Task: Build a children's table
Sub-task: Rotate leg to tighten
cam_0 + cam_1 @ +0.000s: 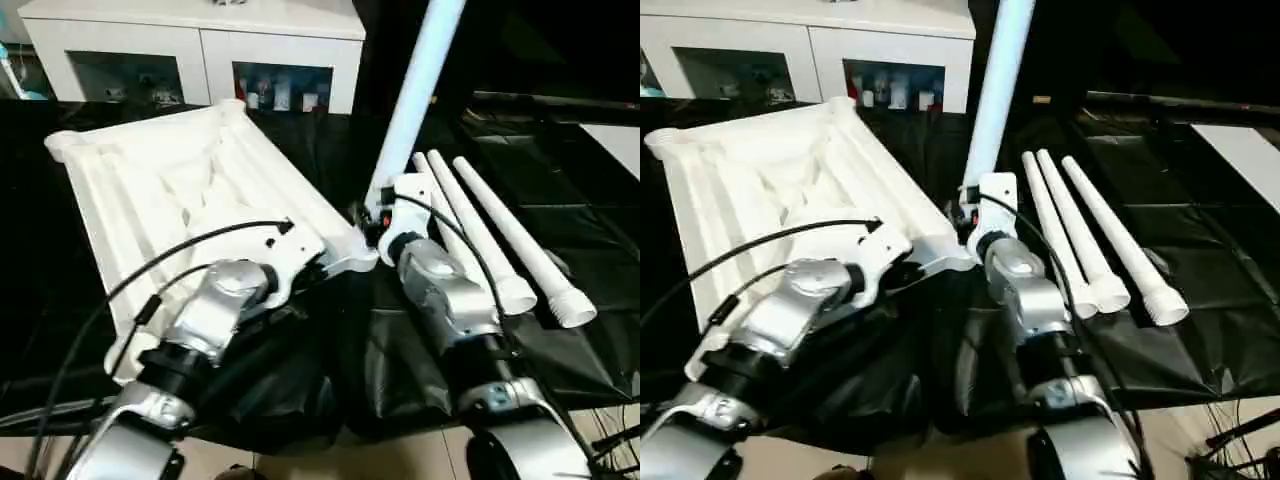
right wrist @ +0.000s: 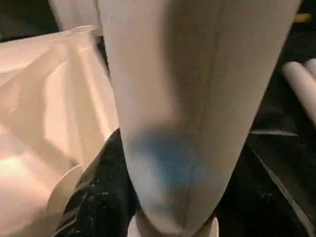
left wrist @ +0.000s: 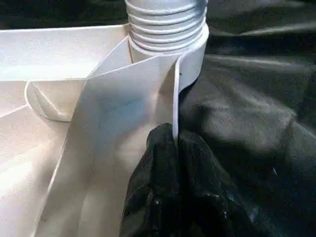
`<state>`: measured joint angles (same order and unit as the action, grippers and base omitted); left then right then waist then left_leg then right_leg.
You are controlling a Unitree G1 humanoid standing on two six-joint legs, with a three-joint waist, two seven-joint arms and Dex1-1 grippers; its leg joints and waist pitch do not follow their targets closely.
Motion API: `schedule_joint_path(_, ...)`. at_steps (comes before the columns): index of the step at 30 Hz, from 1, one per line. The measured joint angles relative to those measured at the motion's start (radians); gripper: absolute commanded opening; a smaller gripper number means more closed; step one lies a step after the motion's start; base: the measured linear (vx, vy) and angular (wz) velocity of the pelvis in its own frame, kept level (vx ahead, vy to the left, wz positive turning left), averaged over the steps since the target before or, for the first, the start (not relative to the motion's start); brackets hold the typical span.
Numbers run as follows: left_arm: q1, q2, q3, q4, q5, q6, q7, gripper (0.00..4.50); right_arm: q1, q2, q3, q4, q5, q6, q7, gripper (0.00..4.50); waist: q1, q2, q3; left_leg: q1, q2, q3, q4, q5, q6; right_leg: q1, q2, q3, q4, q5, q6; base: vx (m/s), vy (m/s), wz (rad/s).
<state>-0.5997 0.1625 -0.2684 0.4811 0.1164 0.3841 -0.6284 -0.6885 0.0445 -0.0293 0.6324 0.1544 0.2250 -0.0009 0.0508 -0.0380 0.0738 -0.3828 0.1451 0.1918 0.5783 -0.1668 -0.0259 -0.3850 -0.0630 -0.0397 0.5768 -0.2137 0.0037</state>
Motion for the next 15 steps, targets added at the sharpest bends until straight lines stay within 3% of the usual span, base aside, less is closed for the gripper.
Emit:
schedule_joint_path(9,-0.021,-0.077,0.028,0.016,0.006,0.065,0.100,0.00,-0.097,0.067,-0.052,0.175,-0.028,-0.124,-0.187,1.85,0.000,0.000,0.000,0.000,-0.001,0.004,-0.003,0.000,0.000,-0.002,-0.003,0.000,0.000,0.000,0.000,0.000,0.000,0.00)
schedule_joint_path(15,-0.022,-0.084,0.031,0.012,0.004,0.072,0.112,0.00,-0.119,0.071,-0.052,0.213,-0.039,-0.146,-0.202,1.85,0.001,-0.001,0.000,0.000,0.000,0.004,-0.006,0.000,0.000,-0.003,-0.003,-0.001,0.001,0.001,-0.001,0.000,0.000,0.00)
